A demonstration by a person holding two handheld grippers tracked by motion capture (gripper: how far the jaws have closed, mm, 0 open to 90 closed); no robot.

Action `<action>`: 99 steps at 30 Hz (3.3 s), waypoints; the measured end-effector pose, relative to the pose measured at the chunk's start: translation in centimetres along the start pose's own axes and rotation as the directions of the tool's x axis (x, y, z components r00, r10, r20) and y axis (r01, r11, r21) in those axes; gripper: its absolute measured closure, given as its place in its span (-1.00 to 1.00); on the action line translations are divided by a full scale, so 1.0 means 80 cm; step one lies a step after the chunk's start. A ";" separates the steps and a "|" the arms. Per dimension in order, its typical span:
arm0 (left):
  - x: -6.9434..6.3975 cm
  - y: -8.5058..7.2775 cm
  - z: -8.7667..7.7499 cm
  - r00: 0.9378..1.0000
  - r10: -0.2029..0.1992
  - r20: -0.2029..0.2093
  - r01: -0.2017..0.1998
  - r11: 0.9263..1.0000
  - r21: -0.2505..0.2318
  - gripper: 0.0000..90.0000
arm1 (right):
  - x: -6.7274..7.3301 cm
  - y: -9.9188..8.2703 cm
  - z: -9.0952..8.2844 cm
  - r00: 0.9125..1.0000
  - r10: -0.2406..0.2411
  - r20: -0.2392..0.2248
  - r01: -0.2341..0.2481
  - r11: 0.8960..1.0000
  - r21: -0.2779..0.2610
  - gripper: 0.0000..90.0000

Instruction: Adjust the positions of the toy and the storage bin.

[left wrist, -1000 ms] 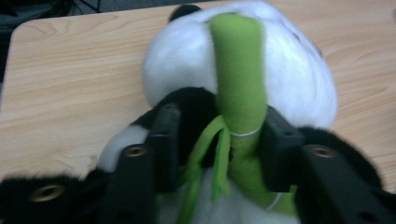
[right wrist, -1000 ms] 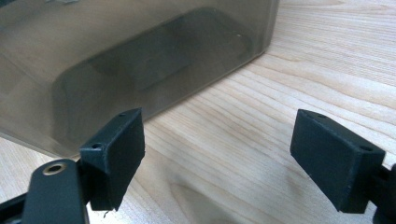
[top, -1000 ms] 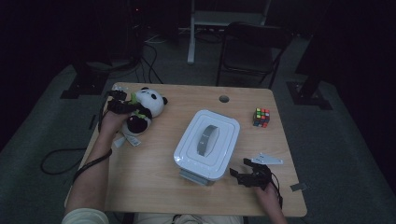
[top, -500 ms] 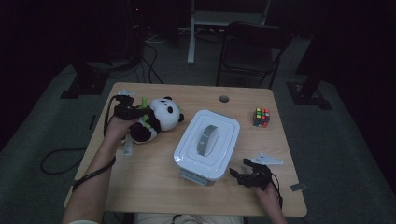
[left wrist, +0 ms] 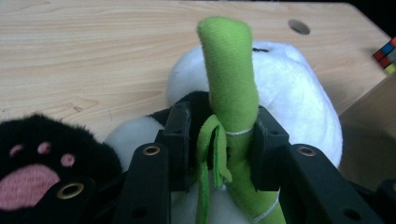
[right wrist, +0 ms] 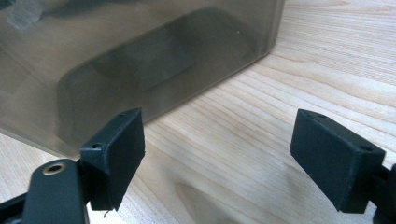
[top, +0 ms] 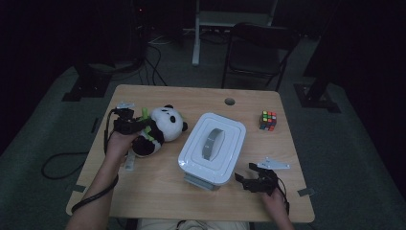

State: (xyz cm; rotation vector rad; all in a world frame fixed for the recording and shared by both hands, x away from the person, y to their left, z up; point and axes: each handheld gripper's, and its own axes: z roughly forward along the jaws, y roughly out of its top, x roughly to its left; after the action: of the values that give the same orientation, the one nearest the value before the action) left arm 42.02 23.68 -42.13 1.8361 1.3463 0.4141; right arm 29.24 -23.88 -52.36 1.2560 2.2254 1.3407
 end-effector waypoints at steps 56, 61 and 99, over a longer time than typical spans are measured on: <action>-0.042 -0.104 -0.083 0.964 0.256 0.068 -0.254 0.966 -0.047 -0.98 | -0.125 0.102 -0.016 0.909 0.218 0.355 -0.159 0.969 -0.188 -0.74; -0.048 -0.125 -0.079 0.966 0.246 0.076 -0.244 0.969 -0.041 -0.98 | -0.137 0.102 -0.017 0.896 0.256 0.364 -0.192 0.960 -0.203 -0.74; -0.056 -0.204 -0.024 0.964 0.265 0.010 -0.264 0.953 0.146 -0.98 | -0.215 0.142 0.067 0.834 0.291 0.470 -0.285 0.955 -0.085 -0.74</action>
State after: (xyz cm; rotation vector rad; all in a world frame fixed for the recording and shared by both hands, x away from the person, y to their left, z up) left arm 28.56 22.17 -52.42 2.1506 1.1651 0.4737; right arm 48.80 -31.74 -49.48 1.7512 1.7301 0.9793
